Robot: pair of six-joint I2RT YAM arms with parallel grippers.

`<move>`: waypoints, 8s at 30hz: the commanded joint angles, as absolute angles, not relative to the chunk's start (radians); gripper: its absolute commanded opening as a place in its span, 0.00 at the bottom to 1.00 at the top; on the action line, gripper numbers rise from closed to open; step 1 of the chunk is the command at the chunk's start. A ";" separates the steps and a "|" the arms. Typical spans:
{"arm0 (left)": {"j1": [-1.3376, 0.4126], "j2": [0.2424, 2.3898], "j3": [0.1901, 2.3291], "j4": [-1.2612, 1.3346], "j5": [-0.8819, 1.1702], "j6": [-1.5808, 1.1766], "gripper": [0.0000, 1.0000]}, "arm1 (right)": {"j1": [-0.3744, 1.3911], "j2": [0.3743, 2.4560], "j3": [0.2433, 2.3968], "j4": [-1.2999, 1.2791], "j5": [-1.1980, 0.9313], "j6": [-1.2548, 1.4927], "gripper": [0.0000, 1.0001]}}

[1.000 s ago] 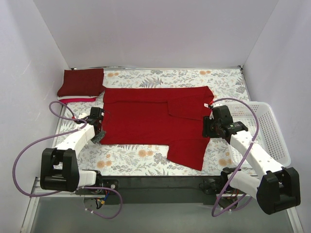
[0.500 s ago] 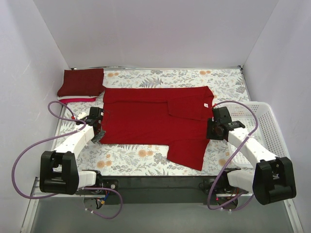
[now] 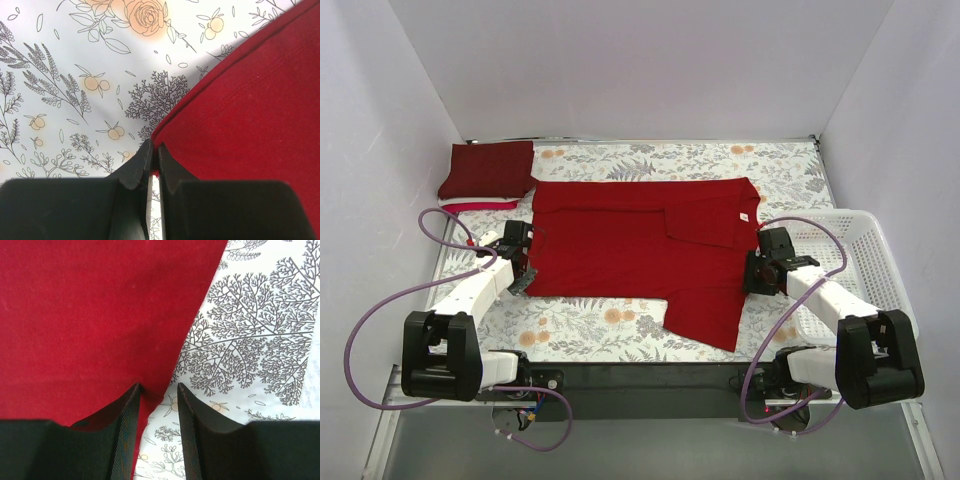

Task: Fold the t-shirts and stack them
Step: Fold the tshirt

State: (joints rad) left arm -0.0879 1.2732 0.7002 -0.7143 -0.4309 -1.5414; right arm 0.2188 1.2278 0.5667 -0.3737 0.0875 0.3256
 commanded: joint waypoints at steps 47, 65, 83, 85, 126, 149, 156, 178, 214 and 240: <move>-0.008 1.677 1.173 -0.632 -0.338 -1.471 0.00 | 0.095 1.601 1.169 -0.514 0.026 0.204 0.01; -0.008 1.789 1.201 -0.557 -0.327 -1.439 0.00 | 0.089 1.715 1.138 -0.416 0.092 0.196 0.01; -0.003 1.773 1.163 -0.580 -0.364 -1.477 0.00 | 0.089 1.658 1.193 -0.396 0.058 0.192 0.01; -0.003 1.773 1.163 -0.580 -0.368 -1.477 0.00 | 0.089 1.672 1.204 -0.393 0.055 0.190 0.01; -0.066 1.335 0.996 -0.537 -0.255 -1.356 0.74 | 0.365 1.424 0.950 -0.347 0.100 0.255 0.52; -0.258 1.178 0.753 -0.480 -0.256 -1.304 0.76 | 0.552 1.657 0.861 -0.245 0.193 0.319 0.16; -0.258 1.192 0.761 -0.482 -0.255 -1.295 0.75 | 0.545 1.611 1.066 -0.344 0.271 0.229 0.01; -0.258 1.255 0.756 -0.485 -0.222 -1.299 0.75 | 0.278 2.056 1.775 -0.422 0.293 0.118 0.50; -0.098 1.783 1.039 -0.641 -0.268 -1.361 0.54 | 0.106 1.720 0.956 -0.196 0.080 0.224 0.34; -0.138 1.816 1.389 -0.538 -0.244 -1.232 0.66 | 0.218 1.561 0.962 -0.150 -0.127 0.284 0.35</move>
State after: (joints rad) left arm -0.1062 1.7237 1.2816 -0.5591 -0.2440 -1.2839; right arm 0.2138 1.5562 0.9386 -0.2089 -0.0891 0.2459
